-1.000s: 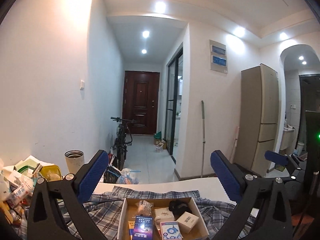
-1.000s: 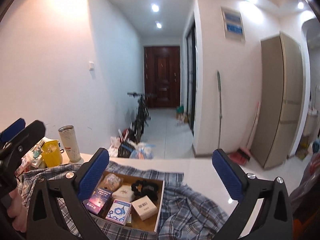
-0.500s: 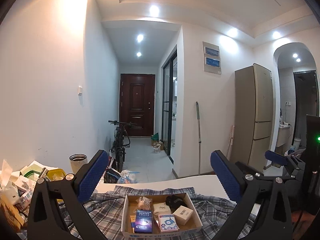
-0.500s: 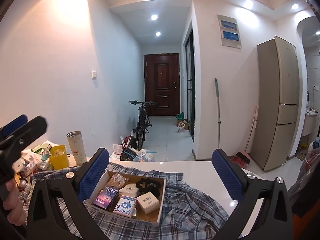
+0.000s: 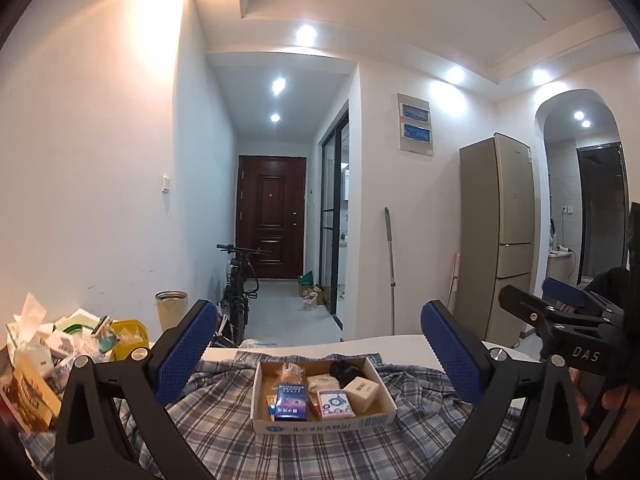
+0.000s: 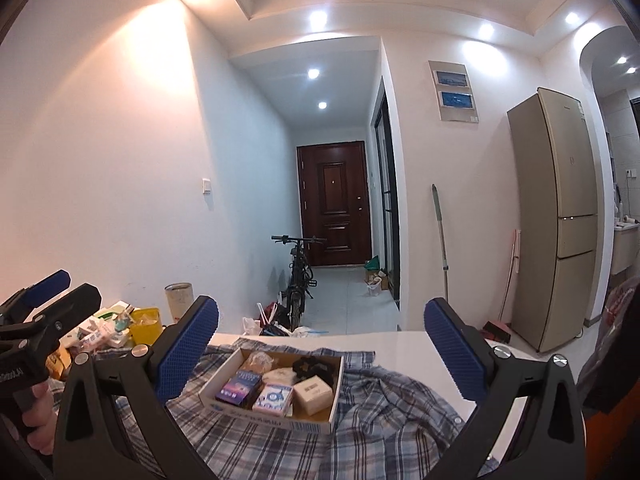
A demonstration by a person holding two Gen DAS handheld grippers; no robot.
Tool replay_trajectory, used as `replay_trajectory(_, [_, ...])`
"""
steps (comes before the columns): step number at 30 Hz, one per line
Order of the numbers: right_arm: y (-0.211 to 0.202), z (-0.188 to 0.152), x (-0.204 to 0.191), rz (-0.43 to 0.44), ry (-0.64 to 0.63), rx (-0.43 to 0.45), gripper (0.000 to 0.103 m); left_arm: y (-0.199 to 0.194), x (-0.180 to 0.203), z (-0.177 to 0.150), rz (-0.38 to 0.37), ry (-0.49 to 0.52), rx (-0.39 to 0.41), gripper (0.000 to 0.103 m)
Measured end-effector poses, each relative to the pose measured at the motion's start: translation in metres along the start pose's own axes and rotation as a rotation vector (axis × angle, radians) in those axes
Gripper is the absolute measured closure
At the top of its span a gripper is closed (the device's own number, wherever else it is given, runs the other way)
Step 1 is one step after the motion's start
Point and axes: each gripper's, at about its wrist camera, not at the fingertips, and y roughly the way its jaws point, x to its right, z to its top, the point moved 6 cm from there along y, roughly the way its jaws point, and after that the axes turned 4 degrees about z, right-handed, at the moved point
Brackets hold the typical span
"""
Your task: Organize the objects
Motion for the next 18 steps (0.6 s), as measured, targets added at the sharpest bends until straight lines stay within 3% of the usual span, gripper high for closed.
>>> replay_trajectory(6, [-0.015,-0.026,0.01,-0.018,0.032,0.008,0.0,-0.009,-0.002,-0.029,0.02,-0.008,-0.001,0.0])
replay_trajectory(11, [-0.008,-0.059,0.02,-0.064,0.035,-0.051,0.0,0.0,0.006,-0.061,0.045,0.053,-0.04,0.0])
replay_trajectory(15, [-0.001,-0.081,0.026,-0.099,0.022,-0.085,0.0,0.01,0.005,-0.086,0.018,0.012,-0.094,0.0])
replay_trajectory(18, [0.007,-0.092,0.028,-0.105,0.02,-0.088,0.0,0.017,0.002,-0.1,0.045,0.007,-0.102,0.0])
